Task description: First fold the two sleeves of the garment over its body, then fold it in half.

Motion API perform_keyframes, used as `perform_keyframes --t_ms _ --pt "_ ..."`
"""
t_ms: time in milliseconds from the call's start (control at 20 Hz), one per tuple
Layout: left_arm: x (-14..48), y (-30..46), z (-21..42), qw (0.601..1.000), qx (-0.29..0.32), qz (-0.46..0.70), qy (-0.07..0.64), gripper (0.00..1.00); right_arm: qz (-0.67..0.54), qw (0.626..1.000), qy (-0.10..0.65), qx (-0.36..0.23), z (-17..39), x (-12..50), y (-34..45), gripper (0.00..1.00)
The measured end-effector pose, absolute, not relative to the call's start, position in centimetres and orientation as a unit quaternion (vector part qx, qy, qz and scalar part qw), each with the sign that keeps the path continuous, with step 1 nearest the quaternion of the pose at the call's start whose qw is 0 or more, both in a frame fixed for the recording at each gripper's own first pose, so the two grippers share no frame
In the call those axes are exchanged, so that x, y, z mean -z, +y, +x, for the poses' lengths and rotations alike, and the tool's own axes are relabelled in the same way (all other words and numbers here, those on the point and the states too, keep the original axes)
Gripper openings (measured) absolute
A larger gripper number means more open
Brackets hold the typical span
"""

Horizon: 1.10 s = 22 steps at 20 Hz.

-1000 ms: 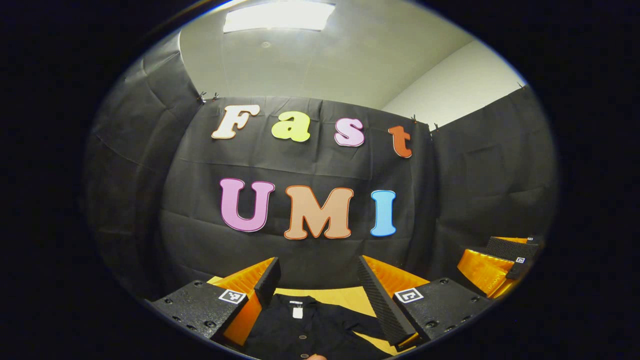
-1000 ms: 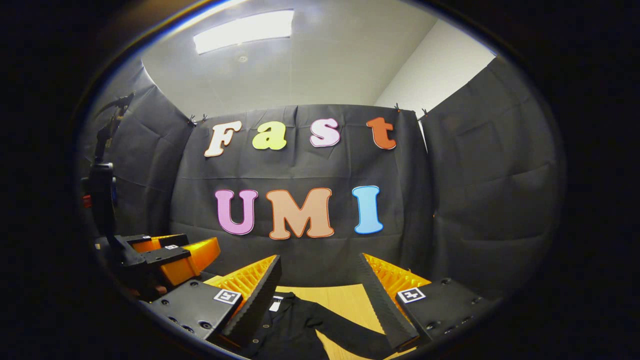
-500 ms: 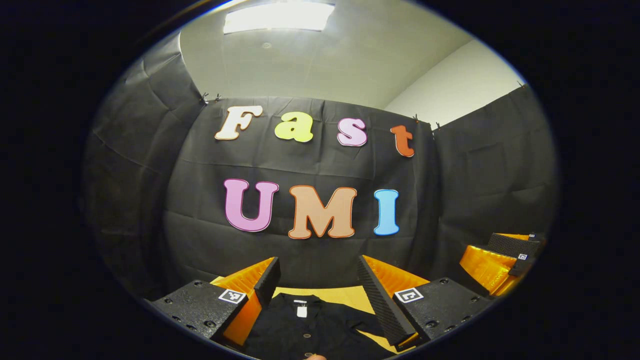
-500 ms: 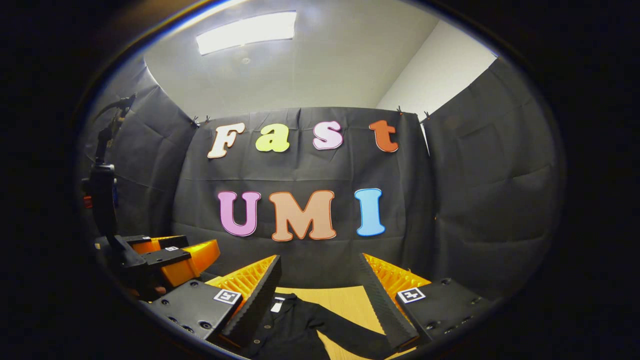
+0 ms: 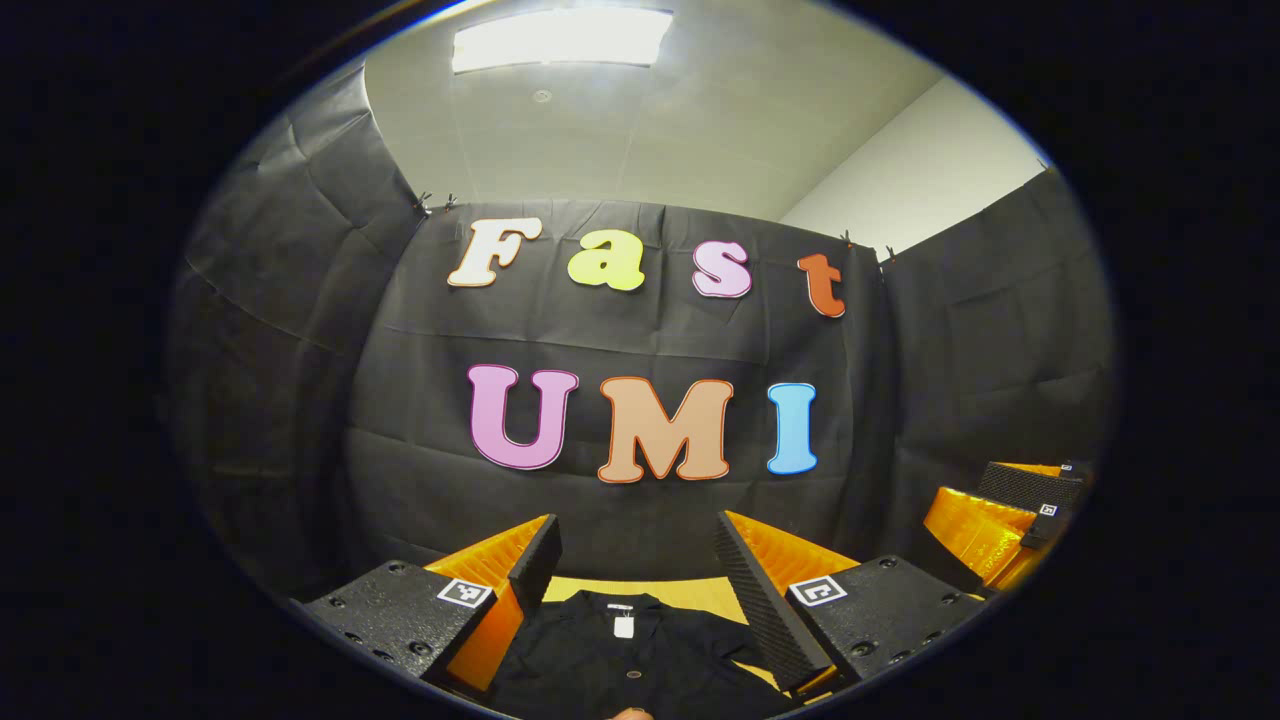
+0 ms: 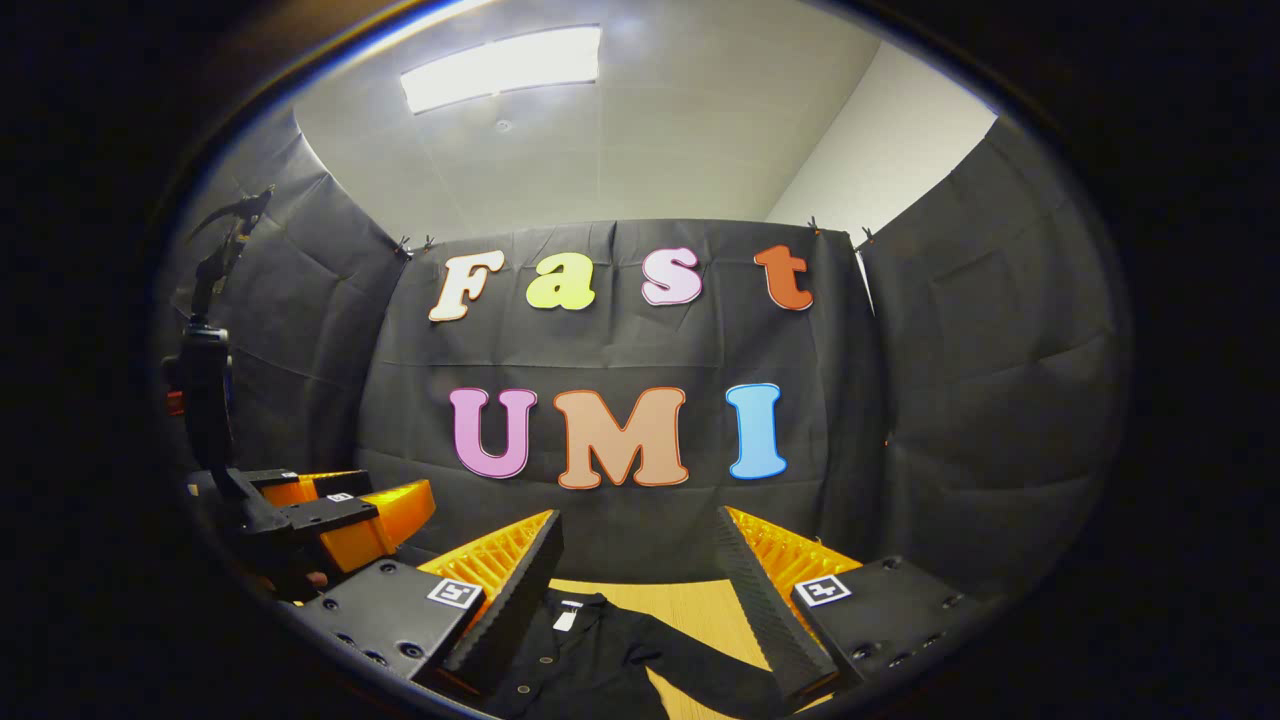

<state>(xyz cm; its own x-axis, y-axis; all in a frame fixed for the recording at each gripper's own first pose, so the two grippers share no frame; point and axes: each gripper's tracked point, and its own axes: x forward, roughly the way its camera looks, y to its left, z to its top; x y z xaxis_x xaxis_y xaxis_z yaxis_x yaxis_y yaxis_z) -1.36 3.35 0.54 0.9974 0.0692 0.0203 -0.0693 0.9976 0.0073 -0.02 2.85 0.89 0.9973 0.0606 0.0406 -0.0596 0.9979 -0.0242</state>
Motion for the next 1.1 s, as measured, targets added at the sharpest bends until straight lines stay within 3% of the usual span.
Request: perform_keyframes --t_ms 650,1100 --pt "-0.6 7.8 -1.9 0.999 -0.043 0.016 -0.020 0.92 -0.009 0.997 -0.055 -0.045 0.6 -1.4 7.0 0.98" --pt "0.4 10.8 -1.9 0.999 -0.032 0.013 -0.016 0.92 -0.024 0.999 -0.030 -0.037 1.8 1.1 9.3 0.99"
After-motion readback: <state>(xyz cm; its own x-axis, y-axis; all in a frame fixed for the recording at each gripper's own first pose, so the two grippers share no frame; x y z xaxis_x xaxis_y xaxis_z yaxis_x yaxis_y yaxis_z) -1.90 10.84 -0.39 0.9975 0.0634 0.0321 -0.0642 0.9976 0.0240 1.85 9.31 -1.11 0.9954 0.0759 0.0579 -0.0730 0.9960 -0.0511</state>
